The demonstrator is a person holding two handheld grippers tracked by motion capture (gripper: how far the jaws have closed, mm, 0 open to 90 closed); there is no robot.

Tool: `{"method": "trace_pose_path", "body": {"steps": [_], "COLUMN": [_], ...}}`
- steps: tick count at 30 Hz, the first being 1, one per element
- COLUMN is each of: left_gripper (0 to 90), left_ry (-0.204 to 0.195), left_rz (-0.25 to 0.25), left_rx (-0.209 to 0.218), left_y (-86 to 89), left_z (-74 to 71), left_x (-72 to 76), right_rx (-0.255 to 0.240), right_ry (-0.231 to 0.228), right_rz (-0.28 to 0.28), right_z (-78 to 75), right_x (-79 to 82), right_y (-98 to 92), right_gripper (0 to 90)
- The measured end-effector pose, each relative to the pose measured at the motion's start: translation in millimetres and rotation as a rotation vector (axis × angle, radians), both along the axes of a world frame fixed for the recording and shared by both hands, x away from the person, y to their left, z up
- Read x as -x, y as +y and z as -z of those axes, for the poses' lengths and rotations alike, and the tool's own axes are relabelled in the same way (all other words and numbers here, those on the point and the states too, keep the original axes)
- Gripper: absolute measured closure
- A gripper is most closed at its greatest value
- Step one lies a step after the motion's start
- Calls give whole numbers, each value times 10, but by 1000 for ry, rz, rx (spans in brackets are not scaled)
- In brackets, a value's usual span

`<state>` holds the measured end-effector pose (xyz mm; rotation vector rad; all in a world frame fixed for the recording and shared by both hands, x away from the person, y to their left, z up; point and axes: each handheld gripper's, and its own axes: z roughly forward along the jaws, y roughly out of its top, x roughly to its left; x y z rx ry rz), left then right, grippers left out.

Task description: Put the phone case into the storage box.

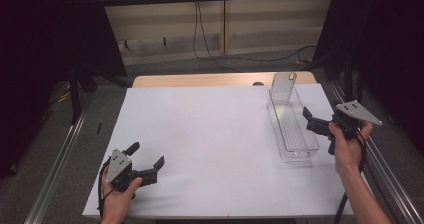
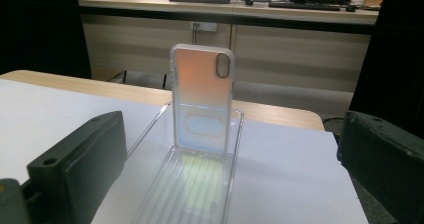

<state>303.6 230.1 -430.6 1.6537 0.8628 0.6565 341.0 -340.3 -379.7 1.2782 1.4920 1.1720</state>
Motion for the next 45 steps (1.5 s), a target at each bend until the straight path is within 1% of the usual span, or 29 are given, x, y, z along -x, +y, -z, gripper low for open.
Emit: {"method": "trace_pose_path", "body": {"steps": [3,8,9,10,11,12,13,15,16,18,24,26,31,35,36,40,42,45], "left_gripper": [34,33,34,33,33,33,33,34,33,34,33,33,34,34,33,33,34,34], "left_ry": [-2,-6,-5,-6,-6,-8,-7,-4,-5,-5,-7,-7,-5,-4,-2,-5,-6,-3], "left_rz": [9,11,11,9,4,8,8,-1,1,-1,2,1,1,-1,-2,-7,-6,-8], "left_rx": [2,2,3,5,8,-1,-5,0,-2,-1,-3,-4,-2,-2,2,-6,-8,-1], "left_y": [-6,-5,-4,-5,-7,-3,-2,-9,-9,-14,-11,-4,-7,-11,-14,-15,-15,-18], "left_z": [-7,-13,-14,-14,-13,-14,-14,-11,-11,-10,-12,-13,-13,-12,-11,-8,-7,-6], "left_x": [17,29,31,32,36,34,34,38,37,40,42,43,47,46,47,49,50,56], "right_rx": [-5,-5,-8,-27,-33,-35,-31,-42,-42,-39,-21,-15,-10,-6,-11,-16,-32,-25], "right_ry": [-14,-19,-15,-5,-4,-3,-6,-9,-11,4,-3,-4,5,11,15,31,45,36], "right_rz": [-11,-10,-9,-17,-23,-26,-19,-13,-11,-12,-20,-30,-43,-41,-39,-39,-37,-27], "right_z": [-2,26,33,48,61,75,88,112,122,140,201,228,275,308,320,379,418,475], "right_x": [91,236,251,276,293,314,336,383,405,453,594,645,754,821,840,918,952,1009], "right_y": [15,36,39,40,37,35,34,27,25,37,90,102,118,123,125,118,112,99], "right_gripper": [0,0,0,0,0,0,0,0,0,1,0,1,3,6,6,6,6,6]}}
